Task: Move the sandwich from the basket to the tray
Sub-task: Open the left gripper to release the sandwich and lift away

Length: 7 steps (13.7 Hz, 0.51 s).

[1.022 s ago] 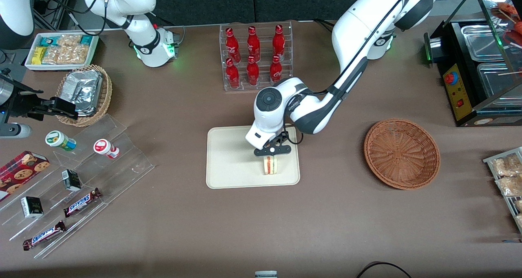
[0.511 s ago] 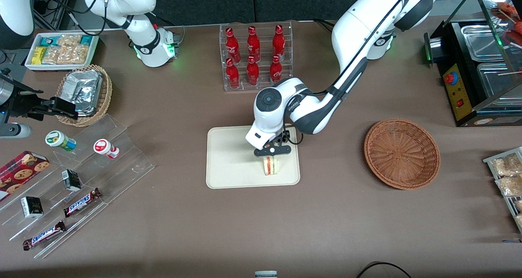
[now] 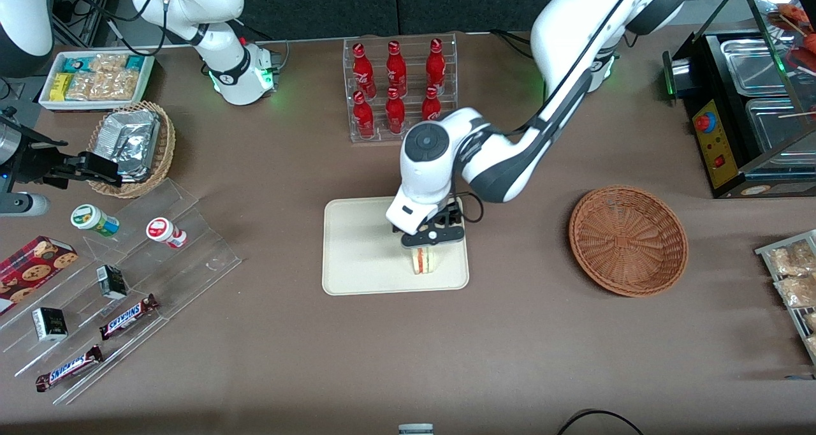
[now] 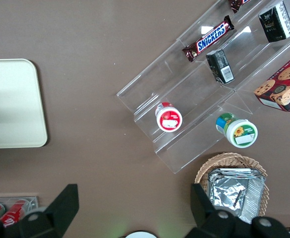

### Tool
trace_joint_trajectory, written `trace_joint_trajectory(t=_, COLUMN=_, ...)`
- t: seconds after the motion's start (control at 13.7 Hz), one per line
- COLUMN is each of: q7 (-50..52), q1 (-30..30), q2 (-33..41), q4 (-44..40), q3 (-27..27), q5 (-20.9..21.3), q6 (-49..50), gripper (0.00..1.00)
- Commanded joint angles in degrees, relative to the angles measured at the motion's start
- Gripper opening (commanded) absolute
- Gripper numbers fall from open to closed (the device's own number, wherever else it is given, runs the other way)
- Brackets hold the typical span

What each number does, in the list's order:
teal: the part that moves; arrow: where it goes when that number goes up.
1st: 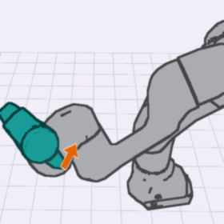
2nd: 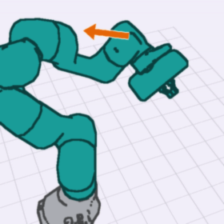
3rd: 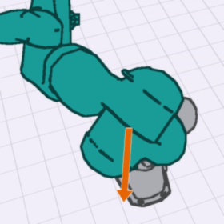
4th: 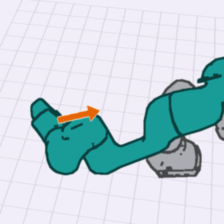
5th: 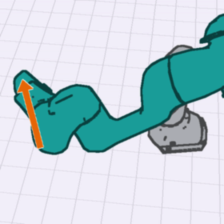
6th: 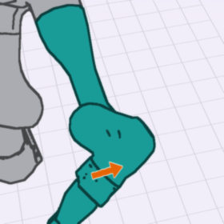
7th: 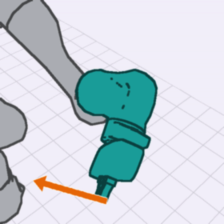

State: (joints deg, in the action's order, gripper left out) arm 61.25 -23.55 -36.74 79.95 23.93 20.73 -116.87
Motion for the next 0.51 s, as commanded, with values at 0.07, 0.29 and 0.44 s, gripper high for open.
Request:
trace_joint_trajectory(t=0.07, q7=0.01, q1=4.81, q2=7.98, q4=-1.37, q3=0.06, q5=0.02, q6=11.55, gripper=0.99)
trace_joint_trajectory(t=0.29, q7=-9.70, q1=12.54, q2=14.92, q4=-2.60, q3=-0.02, q5=-8.13, q6=16.13, gripper=0.99)
trace_joint_trajectory(t=0.44, q7=-17.36, q1=17.90, q2=17.40, q4=-5.66, q3=-0.03, q5=-11.05, q6=23.50, gripper=0.99)
